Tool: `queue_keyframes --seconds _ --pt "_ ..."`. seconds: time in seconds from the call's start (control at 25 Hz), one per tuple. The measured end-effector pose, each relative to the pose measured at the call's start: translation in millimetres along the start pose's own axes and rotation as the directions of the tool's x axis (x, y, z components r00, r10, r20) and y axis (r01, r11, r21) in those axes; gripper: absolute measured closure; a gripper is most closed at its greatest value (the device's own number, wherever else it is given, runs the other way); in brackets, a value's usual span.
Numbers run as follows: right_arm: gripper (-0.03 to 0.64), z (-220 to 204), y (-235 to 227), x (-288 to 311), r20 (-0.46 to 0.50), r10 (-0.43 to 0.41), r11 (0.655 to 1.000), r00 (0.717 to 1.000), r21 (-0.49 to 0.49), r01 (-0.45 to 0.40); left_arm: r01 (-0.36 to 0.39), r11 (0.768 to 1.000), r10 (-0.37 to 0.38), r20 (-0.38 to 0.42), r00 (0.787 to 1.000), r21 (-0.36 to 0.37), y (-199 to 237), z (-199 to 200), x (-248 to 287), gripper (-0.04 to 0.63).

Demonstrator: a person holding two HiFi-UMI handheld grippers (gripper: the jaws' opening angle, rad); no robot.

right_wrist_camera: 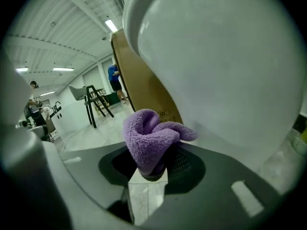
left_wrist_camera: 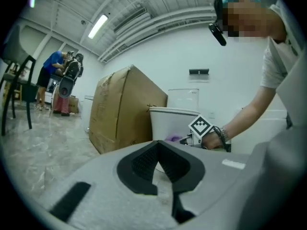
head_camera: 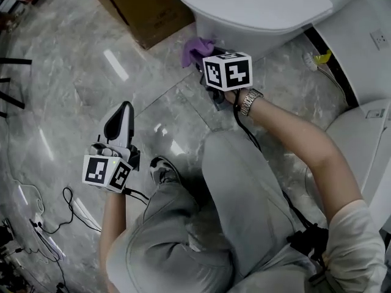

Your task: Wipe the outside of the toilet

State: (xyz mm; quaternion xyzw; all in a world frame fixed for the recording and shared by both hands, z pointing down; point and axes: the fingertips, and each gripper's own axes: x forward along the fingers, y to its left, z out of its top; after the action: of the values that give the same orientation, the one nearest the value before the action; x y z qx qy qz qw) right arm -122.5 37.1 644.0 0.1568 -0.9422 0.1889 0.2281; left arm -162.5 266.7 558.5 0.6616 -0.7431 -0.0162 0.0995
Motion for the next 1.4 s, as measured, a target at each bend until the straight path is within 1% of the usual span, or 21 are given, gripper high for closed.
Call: queue_keyframes --seconds 0.08,0.12,0.2,0.24,0.28,0.32,0.36,0.48,0.52,0.56,0.6,0.72,0.76,0.84,0.92,1.04,1.12,1.2,1.28,1.4 --pt "0.472 -20.9 -6.6 28.4 -0.044 -0.032 0.999 0.999 0.023 0.033 0.036 0.998 -0.035 -0.021 0.999 0.06 10.9 -8.9 14.4 0.591" --pt "0.472 -29.0 -11.1 41.4 -0.059 -0.053 0.998 0.997 0.034 0.055 0.05 0.997 -0.048 -0.018 0.999 0.063 18.8 -13.7 21.5 0.591" --pt "0.472 -43.7 -21.5 64.0 -0.085 -0.102 0.991 0.991 0.079 0.109 0.073 0.997 -0.072 -0.004 0.997 0.029 39.2 -24.2 35.8 0.59" --pt "0.472 -51.7 -27.2 72.8 -0.098 -0.129 0.982 0.987 0.127 0.141 0.085 0.996 -0.085 0.001 0.996 0.008 50.3 -29.6 43.6 0.591" --pt "0.472 -60.0 -33.4 80.4 -0.108 -0.156 0.966 0.982 0.191 0.175 0.098 0.995 -0.098 0.005 0.995 -0.01 61.4 -34.3 52.1 0.589" --pt "0.472 -67.7 -40.0 87.4 -0.114 -0.182 0.941 0.977 0.267 0.206 0.112 0.993 -0.112 0.009 0.994 -0.025 72.4 -37.5 61.5 0.589" --pt "0.472 -73.6 -46.9 93.9 -0.114 -0.208 0.909 0.972 0.345 0.235 0.127 0.991 -0.127 0.016 0.992 -0.038 82.8 -38.9 71.5 0.59" --pt "0.472 -81.8 -65.1 108.6 -0.085 -0.29 0.784 0.953 0.551 0.287 0.184 0.982 -0.182 0.048 0.982 -0.05 105.5 -34.9 99.8 0.591" --pt "0.472 -83.5 -68.5 112.1 -0.077 -0.313 0.741 0.947 0.603 0.294 0.203 0.978 -0.2 0.063 0.978 -0.049 110.3 -32.3 108.2 0.59" --pt "0.472 -84.5 -70.4 115.7 -0.072 -0.329 0.708 0.942 0.641 0.296 0.22 0.974 -0.216 0.08 0.973 -0.05 113.7 -29.7 116.6 0.591" --pt "0.472 -84.6 -71.0 119.4 -0.069 -0.337 0.688 0.939 0.663 0.296 0.236 0.97 -0.23 0.097 0.968 -0.053 115.5 -27.7 125.2 0.591" --pt "0.472 -82.3 -74.8 129.2 -0.053 -0.349 0.672 0.936 0.681 0.289 0.281 0.959 -0.275 0.124 0.954 -0.04 111.6 -25.5 148.7 0.591" --pt "0.472 -82.5 -78.8 130.4 -0.046 -0.362 0.661 0.931 0.691 0.292 0.292 0.956 -0.287 0.123 0.95 -0.029 109.0 -25.8 153.1 0.59" --pt "0.472 -82.7 -88.2 129.8 -0.036 -0.399 0.628 0.916 0.717 0.302 0.298 0.954 -0.294 0.122 0.948 -0.017 108.2 -27.1 155.8 0.591" --pt "0.472 -77.3 -95.0 127.8 -0.02 -0.425 0.604 0.905 0.738 0.301 0.294 0.955 -0.287 0.135 0.948 -0.035 114.9 -31.0 154.3 0.591" --pt "0.471 -65.4 -95.7 125.4 0.003 -0.42 0.588 0.907 0.762 0.27 0.277 0.958 -0.264 0.147 0.953 -0.075 126.0 -44.4 147.4 0.591" --pt "0.472 -56.4 -92.5 122.7 0.018 -0.414 0.582 0.91 0.774 0.249 0.262 0.961 -0.246 0.152 0.957 -0.095 130.0 -52.1 140.3 0.591" --pt "0.472 -41.5 -86.5 118.1 0.057 -0.407 0.584 0.912 0.784 0.211 0.244 0.963 -0.226 0.158 0.961 -0.112 132.2 -55.5 134.2 0.591" --pt "0.472 -18.6 -78.4 112.1 0.122 -0.388 0.595 0.914 0.79 0.147 0.223 0.967 -0.201 0.166 0.965 -0.121 133.2 -53.8 130.1 0.591" --pt "0.472 21.1 -64.2 101.5 0.227 -0.348 0.607 0.91 0.794 0.034 0.201 0.973 -0.18 0.178 0.968 -0.111 130.8 -47.1 124.8 0.591"
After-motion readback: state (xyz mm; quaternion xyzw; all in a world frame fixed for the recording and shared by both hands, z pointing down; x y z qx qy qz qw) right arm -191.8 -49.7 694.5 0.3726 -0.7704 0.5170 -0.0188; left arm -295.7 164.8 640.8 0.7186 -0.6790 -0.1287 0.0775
